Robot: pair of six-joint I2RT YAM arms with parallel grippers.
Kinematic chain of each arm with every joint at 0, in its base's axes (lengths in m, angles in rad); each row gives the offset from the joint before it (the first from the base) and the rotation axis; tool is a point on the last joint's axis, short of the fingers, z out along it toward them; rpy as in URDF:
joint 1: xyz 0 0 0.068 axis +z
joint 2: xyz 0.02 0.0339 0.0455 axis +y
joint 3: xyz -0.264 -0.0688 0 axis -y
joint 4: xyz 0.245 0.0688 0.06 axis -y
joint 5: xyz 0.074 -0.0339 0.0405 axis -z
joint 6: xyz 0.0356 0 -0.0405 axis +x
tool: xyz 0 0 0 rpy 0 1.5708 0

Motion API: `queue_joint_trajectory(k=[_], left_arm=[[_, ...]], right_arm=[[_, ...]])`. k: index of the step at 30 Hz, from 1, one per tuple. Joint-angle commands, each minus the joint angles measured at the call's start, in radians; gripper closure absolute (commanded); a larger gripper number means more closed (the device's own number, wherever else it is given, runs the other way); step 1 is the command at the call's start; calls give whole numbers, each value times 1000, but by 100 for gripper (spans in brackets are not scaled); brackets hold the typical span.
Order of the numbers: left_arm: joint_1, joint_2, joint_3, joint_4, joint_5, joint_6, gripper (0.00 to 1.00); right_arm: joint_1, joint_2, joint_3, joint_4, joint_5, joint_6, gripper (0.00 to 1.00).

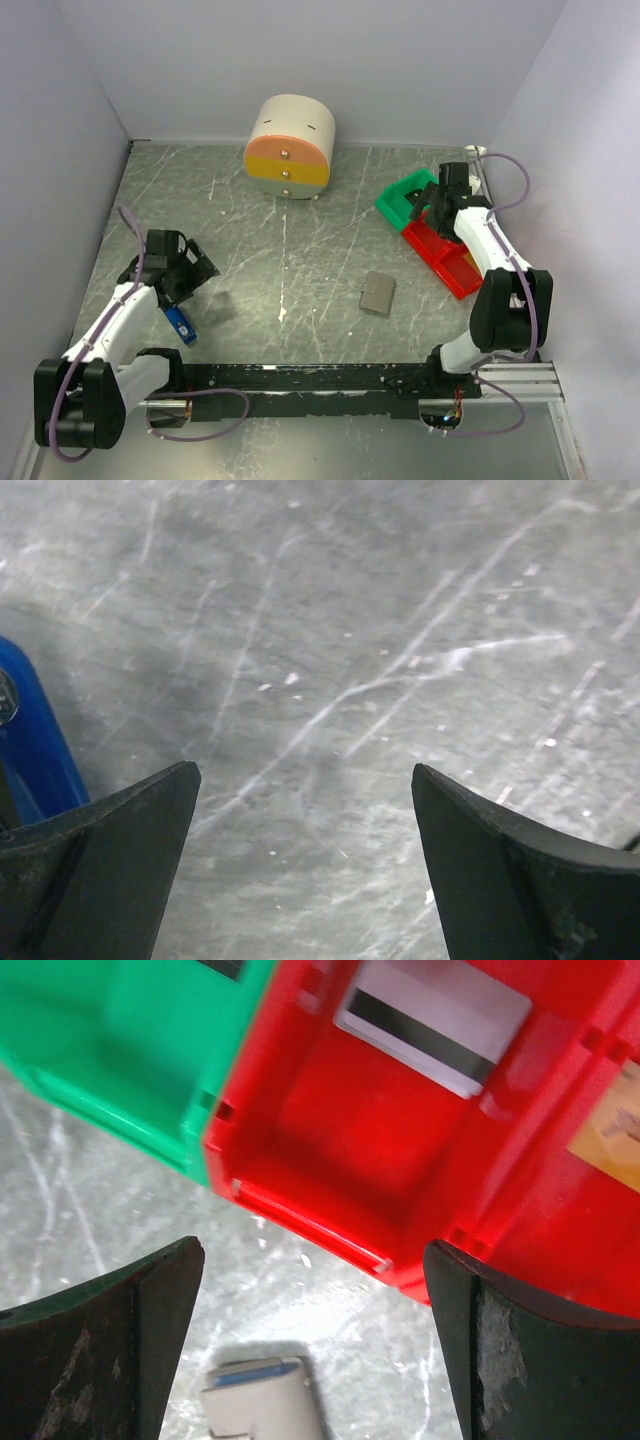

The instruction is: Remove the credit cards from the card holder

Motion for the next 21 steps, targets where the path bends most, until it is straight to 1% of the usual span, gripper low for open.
queue_joint_trajectory(k=[1, 4, 6, 8, 11, 17, 19, 21], left_arm=[[11, -66, 75, -52, 96, 35, 0], [10, -102, 83, -43, 173, 34, 1], [11, -114, 95, -51, 199, 36, 2], [11, -122, 118, -77, 191, 46, 2], [11, -137, 160, -117, 179, 71, 1], [11, -162, 241, -172, 180, 115, 2], [11, -166, 269, -198, 155, 134, 5], [11, -176, 296, -223, 110, 148, 4]], right_arm=[[0, 31, 76, 61, -68, -25, 7], [-2, 80, 113, 71, -65, -26, 9], [-1, 132, 148, 69, -103, -36, 13], [0, 190, 196, 52, -145, -58, 20], [0, 252, 241, 26, -129, -59, 26], [1, 269, 216, 58, -97, -44, 38], [1, 271, 201, 73, -105, -49, 42], [1, 269, 187, 83, -106, -49, 44]])
